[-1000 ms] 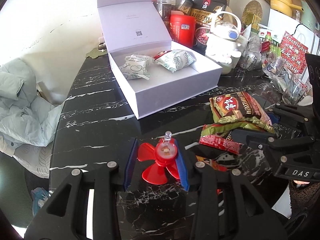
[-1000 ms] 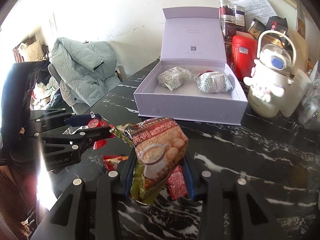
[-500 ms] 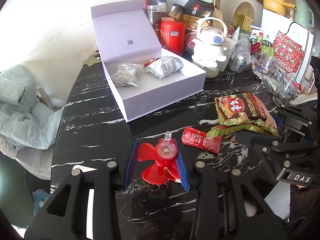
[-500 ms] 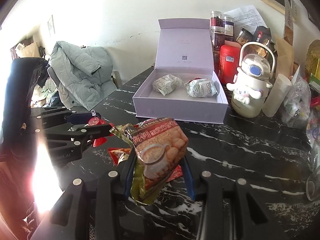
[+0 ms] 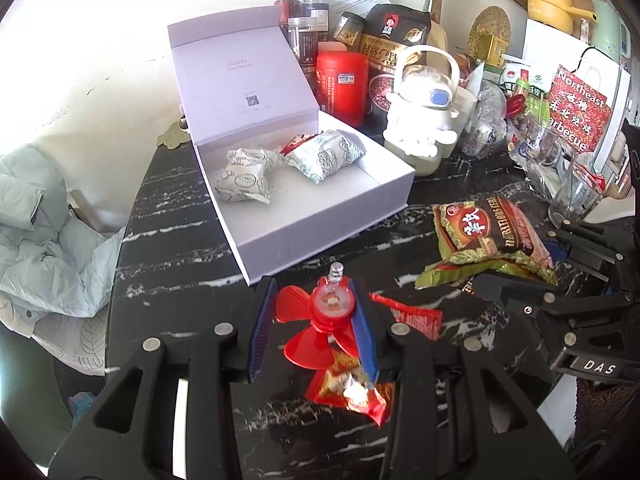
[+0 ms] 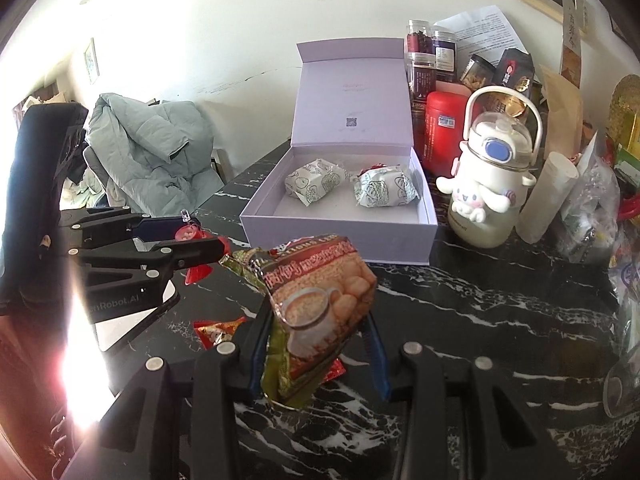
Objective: Organize objects
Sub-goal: 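Lift the red pinwheel and brown cereal bag and carry them toward the lavender box, then lower both held items into the box and open both grippers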
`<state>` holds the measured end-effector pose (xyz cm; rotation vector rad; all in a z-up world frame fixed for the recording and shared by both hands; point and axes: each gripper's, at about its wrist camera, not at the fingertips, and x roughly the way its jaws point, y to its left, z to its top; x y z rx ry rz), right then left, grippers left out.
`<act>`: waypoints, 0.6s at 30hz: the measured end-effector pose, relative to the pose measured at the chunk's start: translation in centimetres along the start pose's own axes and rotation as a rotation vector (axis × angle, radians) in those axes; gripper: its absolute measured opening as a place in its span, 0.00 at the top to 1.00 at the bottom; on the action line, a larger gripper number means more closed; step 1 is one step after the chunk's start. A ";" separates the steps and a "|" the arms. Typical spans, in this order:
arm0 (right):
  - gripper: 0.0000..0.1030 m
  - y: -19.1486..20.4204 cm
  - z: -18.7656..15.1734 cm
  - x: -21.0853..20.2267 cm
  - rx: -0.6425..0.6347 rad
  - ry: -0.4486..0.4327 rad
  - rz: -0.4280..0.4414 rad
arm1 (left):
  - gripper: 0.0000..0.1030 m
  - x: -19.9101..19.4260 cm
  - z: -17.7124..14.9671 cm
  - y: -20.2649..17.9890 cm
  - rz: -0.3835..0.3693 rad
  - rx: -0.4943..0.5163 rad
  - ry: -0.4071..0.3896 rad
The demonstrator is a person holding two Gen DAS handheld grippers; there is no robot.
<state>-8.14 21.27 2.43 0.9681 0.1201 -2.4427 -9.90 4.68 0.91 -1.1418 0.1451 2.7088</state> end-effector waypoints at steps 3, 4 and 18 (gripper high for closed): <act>0.60 -0.5 1.2 0.8 -0.008 -0.002 -0.002 | 0.66 0.8 1.3 0.4 0.003 0.009 -0.001; 0.60 -0.6 1.4 1.0 -0.009 -0.002 -0.002 | 0.66 1.0 1.7 0.5 0.004 0.011 -0.001; 0.60 -2.5 6.6 5.6 -0.045 0.008 0.014 | 0.66 5.1 6.5 2.4 0.018 0.030 0.021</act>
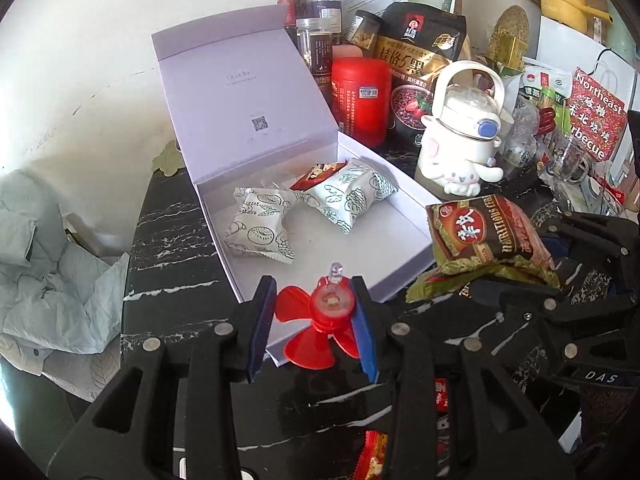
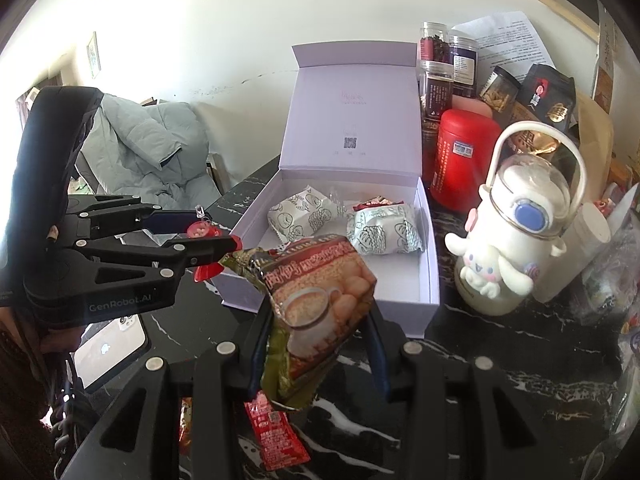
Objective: Organize objects
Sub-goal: 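Lower both held items into the box and open both grippers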
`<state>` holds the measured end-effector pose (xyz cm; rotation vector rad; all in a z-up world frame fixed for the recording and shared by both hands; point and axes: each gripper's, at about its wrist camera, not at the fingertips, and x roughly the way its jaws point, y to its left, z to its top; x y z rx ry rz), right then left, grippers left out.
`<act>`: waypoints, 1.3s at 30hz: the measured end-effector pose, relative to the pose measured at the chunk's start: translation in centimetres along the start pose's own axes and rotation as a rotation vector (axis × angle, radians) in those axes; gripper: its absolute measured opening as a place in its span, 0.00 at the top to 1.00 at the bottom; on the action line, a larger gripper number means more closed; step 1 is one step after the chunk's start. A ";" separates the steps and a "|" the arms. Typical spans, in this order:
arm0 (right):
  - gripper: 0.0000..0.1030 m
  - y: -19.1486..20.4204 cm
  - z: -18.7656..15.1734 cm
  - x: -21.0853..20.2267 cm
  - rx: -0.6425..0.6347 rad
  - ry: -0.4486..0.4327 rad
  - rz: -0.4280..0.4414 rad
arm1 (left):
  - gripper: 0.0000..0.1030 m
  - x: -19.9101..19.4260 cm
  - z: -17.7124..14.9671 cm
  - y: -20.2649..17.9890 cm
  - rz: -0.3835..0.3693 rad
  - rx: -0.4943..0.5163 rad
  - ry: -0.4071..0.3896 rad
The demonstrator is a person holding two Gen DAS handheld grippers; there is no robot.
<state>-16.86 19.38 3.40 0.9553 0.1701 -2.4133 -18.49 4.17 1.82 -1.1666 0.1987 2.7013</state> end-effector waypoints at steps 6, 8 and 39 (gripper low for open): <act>0.59 -0.7 1.8 1.9 -0.027 0.007 0.006 | 0.66 1.8 1.5 1.1 0.002 -0.006 0.010; 0.60 -1.0 2.3 2.7 -0.034 0.012 0.006 | 0.66 2.5 1.9 1.4 0.004 -0.009 0.017; 0.59 -4.0 4.7 11.9 -0.055 0.150 0.039 | 0.66 12.1 3.7 2.6 -0.039 0.010 0.161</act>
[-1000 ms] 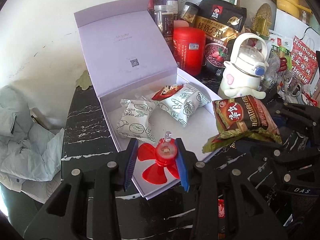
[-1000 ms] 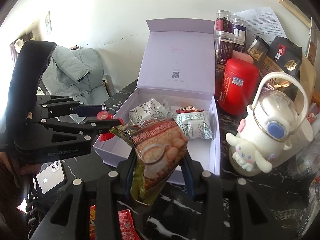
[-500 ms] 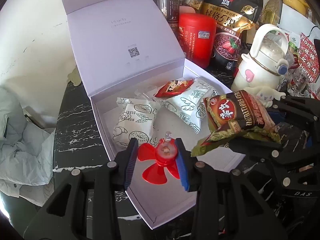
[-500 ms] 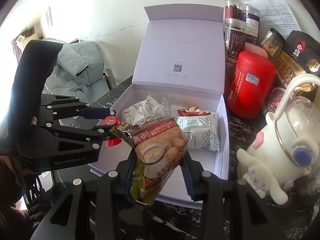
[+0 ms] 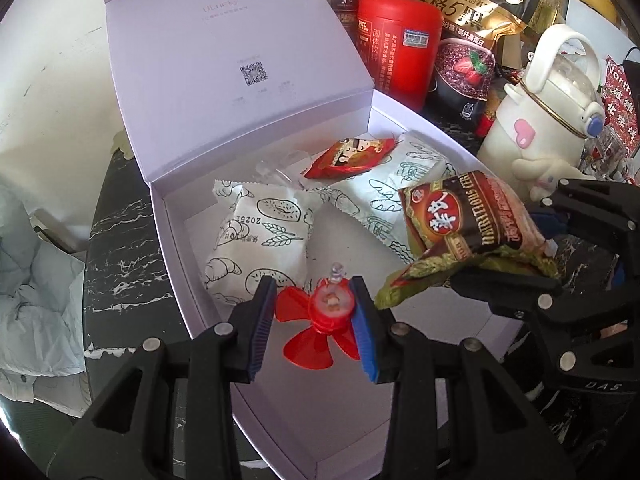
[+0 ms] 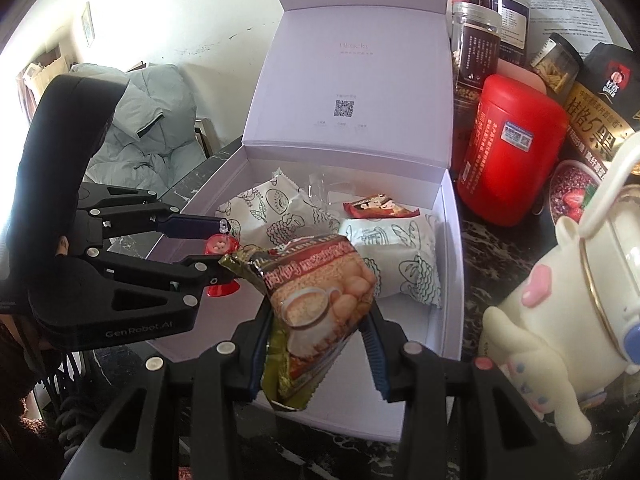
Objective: Organize objects
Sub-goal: 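Lower both held items into the box and open both grippers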
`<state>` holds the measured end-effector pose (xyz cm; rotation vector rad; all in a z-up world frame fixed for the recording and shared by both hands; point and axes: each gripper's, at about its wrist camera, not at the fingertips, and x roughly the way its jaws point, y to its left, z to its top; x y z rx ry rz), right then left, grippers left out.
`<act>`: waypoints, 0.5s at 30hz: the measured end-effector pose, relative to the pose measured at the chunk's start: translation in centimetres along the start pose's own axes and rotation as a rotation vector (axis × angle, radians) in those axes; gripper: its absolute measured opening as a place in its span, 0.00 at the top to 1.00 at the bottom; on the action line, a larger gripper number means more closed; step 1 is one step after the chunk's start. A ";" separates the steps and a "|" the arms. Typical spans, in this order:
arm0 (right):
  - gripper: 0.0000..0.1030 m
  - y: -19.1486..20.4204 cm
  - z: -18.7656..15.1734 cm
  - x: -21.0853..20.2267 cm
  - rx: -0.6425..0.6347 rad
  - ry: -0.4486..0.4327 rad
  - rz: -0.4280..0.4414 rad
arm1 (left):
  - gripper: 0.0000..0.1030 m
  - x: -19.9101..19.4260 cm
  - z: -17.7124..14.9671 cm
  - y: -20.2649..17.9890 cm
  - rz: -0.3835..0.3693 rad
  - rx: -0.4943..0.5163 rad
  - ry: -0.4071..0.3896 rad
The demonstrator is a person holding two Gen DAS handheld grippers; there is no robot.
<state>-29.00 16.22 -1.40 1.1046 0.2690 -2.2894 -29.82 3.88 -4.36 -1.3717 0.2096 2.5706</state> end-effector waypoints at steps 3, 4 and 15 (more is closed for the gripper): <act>0.59 -0.2 0.1 0.4 0.001 0.007 0.004 | 0.66 0.2 0.1 0.0 0.008 0.007 -0.002; 0.59 -0.1 0.2 0.5 0.001 0.010 0.006 | 0.66 0.3 0.2 0.0 0.009 0.006 0.000; 0.59 -0.5 0.5 2.3 0.012 0.038 0.002 | 0.65 1.4 0.7 0.2 0.032 0.025 0.002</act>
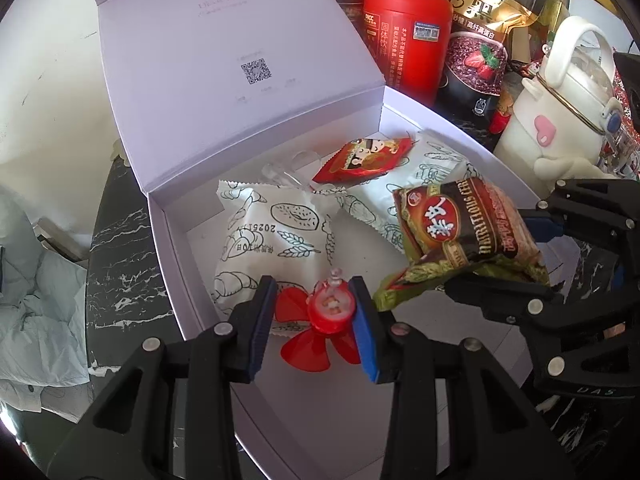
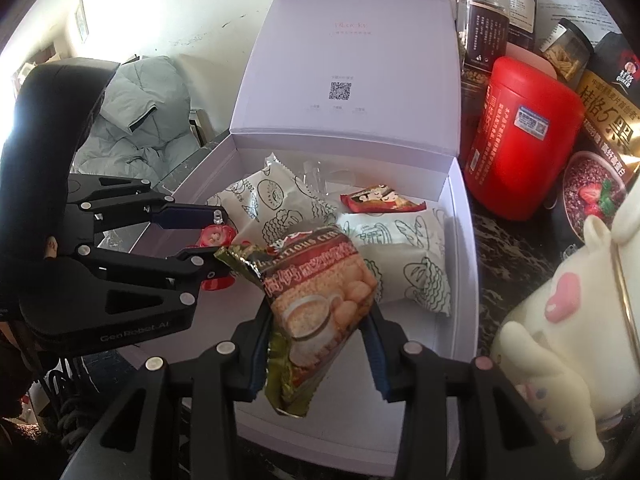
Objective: Organize objects
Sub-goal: 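Lower both held items into the box and open both grippers, then withdraw both open grippers from the lavender box back over the table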
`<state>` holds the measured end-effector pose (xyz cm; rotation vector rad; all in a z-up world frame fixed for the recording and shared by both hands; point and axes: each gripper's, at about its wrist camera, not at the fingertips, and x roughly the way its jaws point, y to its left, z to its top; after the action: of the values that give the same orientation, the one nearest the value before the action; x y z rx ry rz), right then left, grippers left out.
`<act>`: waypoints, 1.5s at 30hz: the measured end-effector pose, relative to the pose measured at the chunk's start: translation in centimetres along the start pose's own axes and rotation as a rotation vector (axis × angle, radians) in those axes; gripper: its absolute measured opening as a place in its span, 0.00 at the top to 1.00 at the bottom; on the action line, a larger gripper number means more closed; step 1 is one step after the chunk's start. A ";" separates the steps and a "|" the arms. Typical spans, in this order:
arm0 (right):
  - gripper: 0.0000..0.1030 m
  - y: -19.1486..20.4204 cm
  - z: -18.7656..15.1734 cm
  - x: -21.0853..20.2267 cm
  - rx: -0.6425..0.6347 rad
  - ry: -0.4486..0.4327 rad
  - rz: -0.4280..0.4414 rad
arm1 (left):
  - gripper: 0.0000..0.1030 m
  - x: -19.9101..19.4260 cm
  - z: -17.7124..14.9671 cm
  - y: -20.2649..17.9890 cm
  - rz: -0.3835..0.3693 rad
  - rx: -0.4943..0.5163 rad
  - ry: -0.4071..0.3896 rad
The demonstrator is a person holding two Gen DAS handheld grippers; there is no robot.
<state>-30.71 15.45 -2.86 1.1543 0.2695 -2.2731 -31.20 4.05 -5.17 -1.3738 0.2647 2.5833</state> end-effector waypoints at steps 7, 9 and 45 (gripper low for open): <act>0.59 0.0 -0.1 0.6 0.009 0.016 0.000 | 0.65 0.3 0.0 0.0 0.010 0.017 0.005; 0.59 -0.1 -0.1 0.7 0.012 0.019 -0.003 | 0.65 0.3 -0.1 0.0 0.014 0.021 0.004; 0.41 0.8 -0.9 -4.2 0.035 -0.044 -0.144 | 0.59 -1.3 -0.9 0.6 0.087 -0.026 -0.020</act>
<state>-27.71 16.88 -0.06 1.1341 0.3060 -2.4340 -29.97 3.18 -4.57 -1.3734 0.2955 2.6782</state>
